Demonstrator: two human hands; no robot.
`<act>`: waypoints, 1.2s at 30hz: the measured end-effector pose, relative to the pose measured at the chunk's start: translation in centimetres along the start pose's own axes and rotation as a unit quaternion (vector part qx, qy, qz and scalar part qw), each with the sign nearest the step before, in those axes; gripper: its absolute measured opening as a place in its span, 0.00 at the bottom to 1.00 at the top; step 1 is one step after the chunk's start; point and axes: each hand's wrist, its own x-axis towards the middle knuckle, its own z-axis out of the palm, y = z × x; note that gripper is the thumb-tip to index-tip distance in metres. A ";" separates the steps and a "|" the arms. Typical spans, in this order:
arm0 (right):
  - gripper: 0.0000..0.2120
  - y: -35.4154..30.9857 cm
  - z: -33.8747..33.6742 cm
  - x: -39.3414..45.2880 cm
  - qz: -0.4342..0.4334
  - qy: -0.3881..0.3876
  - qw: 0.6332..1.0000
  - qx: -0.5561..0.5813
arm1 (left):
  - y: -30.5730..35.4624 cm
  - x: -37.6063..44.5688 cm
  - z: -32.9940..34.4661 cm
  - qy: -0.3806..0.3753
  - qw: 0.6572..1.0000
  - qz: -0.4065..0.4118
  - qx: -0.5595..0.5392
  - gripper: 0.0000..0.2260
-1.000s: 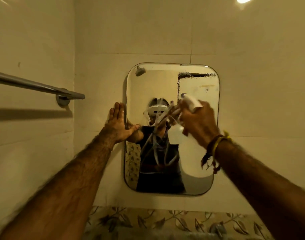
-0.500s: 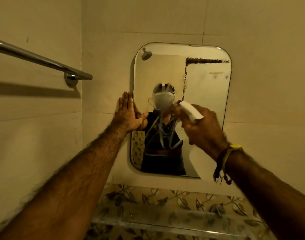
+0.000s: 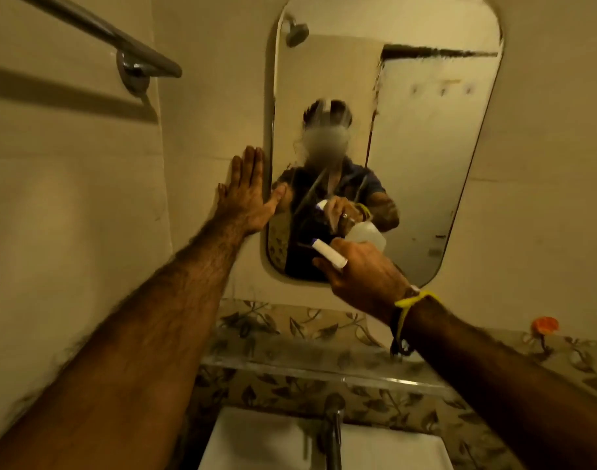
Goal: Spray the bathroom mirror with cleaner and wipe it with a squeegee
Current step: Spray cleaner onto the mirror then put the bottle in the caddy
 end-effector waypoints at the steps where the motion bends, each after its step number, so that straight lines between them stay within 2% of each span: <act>1: 0.12 0.4 0.0 0.0 0.011 0.004 1.000 -0.005 | 0.2 0.0 -0.1 0.004 1.000 -0.001 0.003 0.38; 6: 0.13 2.9 -2.0 0.3 0.058 0.033 0.998 -0.022 | 1.1 0.1 0.3 0.018 0.999 -0.014 0.022 0.39; 8: 0.15 3.7 -3.7 0.6 0.057 0.073 0.995 -0.030 | 1.6 0.4 0.2 0.022 0.999 -0.020 0.027 0.40; 13: 0.12 4.3 -8.2 1.1 0.048 0.188 0.978 0.069 | 1.5 0.0 0.2 0.016 0.998 -0.037 0.043 0.42; 15: 0.11 4.0 -10.3 1.6 0.054 0.266 0.957 0.101 | 1.6 -0.1 0.7 0.005 0.997 -0.052 0.054 0.42; 18: 0.11 3.5 -13.3 1.9 0.080 0.395 0.900 0.167 | 3.0 0.1 0.3 -0.004 0.996 -0.091 0.021 0.44; 20: 0.14 3.6 -14.2 1.7 0.109 0.424 0.877 0.197 | 4.1 0.0 -0.2 -0.018 0.994 -0.110 0.000 0.44; 27: 0.15 5.7 -11.1 -0.6 0.199 0.417 0.856 0.230 | 4.5 -0.3 -1.5 -0.056 0.993 -0.091 -0.054 0.42; 31: 0.17 5.0 -8.3 -1.4 0.164 0.278 0.919 0.228 | 4.7 -0.2 -1.8 -0.065 0.992 -0.093 -0.055 0.42; 34: 0.15 2.9 -6.1 -1.7 0.098 0.194 0.965 0.146 | 4.4 0.0 -1.5 -0.060 0.993 -0.084 -0.052 0.42; 36: 0.13 1.4 -4.8 -1.6 0.061 0.157 0.981 0.101 | 3.9 0.0 -1.1 -0.052 0.994 -0.075 -0.051 0.41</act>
